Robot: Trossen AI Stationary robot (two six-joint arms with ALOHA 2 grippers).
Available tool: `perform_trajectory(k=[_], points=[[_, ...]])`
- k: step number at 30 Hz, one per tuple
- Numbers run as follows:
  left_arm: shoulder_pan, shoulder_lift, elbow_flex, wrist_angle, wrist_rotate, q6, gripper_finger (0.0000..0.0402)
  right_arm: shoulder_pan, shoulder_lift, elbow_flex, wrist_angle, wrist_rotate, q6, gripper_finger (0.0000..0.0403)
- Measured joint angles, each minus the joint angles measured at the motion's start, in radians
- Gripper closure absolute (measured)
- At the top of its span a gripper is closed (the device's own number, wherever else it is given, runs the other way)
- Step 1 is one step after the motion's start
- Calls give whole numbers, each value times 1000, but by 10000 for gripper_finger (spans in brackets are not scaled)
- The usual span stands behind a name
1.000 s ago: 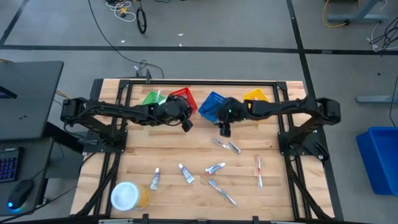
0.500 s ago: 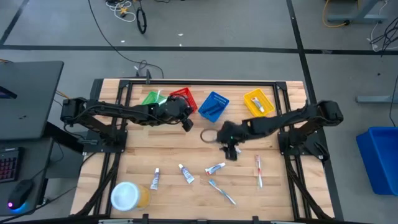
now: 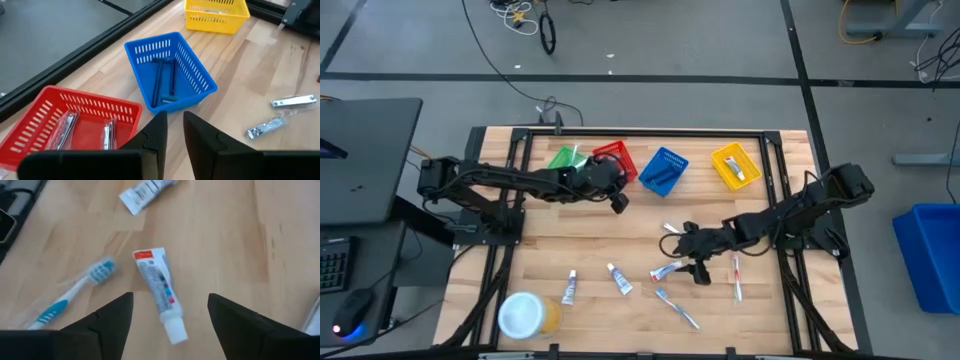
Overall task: Pick & Place Travel size toiletries
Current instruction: Put the right toothpaste into the yellow basket
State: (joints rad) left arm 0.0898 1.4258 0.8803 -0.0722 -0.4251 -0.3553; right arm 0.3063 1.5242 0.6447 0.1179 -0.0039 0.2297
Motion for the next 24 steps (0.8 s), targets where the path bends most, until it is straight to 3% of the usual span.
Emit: perform_trajectory(k=[7, 14, 24], points=[[-19, 0, 0, 1, 1, 1, 306, 4, 24, -52, 83, 3, 25, 143], [-19, 0, 0, 8, 0, 0, 301, 6, 130, -52, 219, -36, 25, 156], [-18, 0, 0, 13, 0, 3, 301, 10, 211, -51, 247, -13, -14, 194]])
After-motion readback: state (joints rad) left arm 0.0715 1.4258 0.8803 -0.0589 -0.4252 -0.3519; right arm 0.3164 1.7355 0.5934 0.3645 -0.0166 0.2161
